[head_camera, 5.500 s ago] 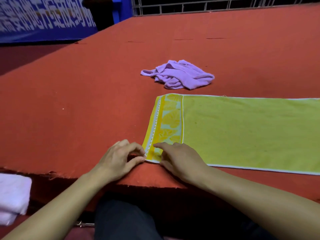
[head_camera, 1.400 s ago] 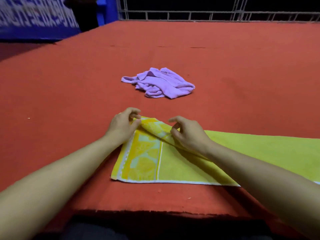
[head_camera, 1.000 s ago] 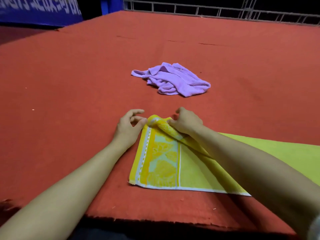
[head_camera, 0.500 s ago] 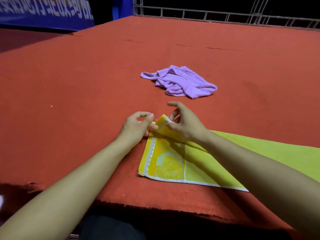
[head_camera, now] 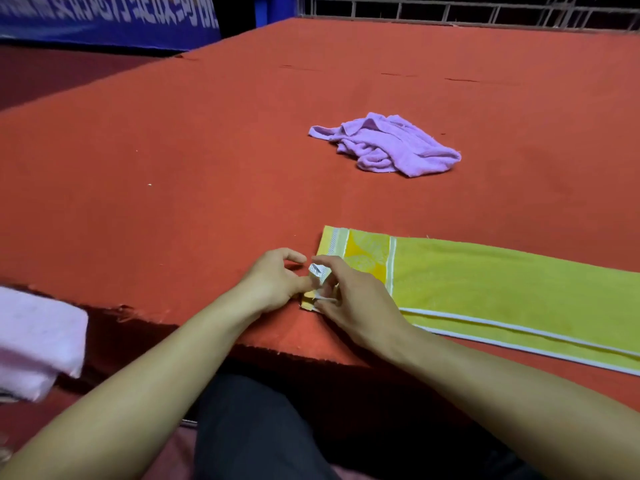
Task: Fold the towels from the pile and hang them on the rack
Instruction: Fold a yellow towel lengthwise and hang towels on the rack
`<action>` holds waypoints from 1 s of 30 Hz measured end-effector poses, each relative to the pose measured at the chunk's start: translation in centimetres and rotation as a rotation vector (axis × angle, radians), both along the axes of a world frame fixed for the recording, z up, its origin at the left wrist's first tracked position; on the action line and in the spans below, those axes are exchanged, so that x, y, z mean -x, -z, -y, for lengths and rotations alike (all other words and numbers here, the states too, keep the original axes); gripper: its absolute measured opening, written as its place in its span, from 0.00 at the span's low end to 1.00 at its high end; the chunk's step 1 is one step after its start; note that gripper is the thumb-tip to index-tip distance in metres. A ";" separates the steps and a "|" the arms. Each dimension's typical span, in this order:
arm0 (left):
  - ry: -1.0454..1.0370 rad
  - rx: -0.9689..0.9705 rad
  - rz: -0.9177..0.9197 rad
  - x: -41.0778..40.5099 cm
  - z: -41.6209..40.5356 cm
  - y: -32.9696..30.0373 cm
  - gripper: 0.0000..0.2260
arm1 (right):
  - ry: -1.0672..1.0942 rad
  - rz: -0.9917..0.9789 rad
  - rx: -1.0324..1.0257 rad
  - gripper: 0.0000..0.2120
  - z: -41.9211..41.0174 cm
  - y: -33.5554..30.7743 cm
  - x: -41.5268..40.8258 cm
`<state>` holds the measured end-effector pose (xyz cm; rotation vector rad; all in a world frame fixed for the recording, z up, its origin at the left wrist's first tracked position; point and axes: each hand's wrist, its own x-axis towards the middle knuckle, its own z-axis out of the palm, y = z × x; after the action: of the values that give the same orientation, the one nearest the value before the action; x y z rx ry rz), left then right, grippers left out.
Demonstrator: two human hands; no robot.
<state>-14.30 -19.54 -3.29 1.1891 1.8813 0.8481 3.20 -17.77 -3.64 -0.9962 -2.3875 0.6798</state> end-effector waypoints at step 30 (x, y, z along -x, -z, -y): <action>0.235 -0.237 -0.517 0.1 4.2 0.7 0.10 | 0.142 -0.058 -0.090 0.24 0.7 1.2 -9.4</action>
<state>-14.40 -23.75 -4.00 1.8784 2.0140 0.6880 12.63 -18.51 -4.79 -1.0810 -2.2517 0.5366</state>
